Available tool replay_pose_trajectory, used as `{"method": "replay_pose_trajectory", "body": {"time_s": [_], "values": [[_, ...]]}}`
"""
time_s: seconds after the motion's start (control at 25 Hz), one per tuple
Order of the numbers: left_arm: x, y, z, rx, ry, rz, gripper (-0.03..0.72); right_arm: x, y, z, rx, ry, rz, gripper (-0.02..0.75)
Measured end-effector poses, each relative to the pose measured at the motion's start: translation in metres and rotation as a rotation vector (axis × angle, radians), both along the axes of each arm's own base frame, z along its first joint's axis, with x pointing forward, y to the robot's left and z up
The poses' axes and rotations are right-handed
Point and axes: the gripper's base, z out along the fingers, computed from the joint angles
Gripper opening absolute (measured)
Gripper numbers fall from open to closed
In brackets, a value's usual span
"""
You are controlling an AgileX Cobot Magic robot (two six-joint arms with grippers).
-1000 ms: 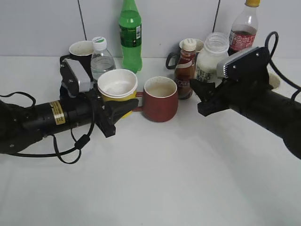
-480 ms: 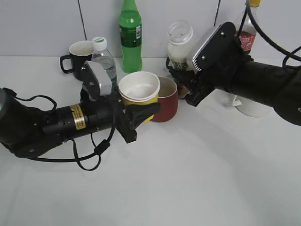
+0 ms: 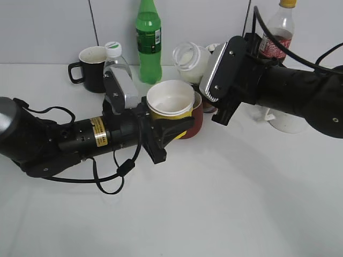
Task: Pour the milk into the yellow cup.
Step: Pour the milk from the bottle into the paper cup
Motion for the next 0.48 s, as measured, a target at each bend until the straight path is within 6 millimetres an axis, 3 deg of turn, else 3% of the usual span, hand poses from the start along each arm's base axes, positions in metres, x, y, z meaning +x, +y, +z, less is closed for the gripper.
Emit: {"method": "replay_pose_trajectory", "body": {"time_s": [0.48], "values": [[-0.0039,-0.0015,-0.0011,0.016,-0.009,-0.047,0.342,0.0023,-0.0021,0.0014,-0.149,-0.146,0.021,0.487]]}}
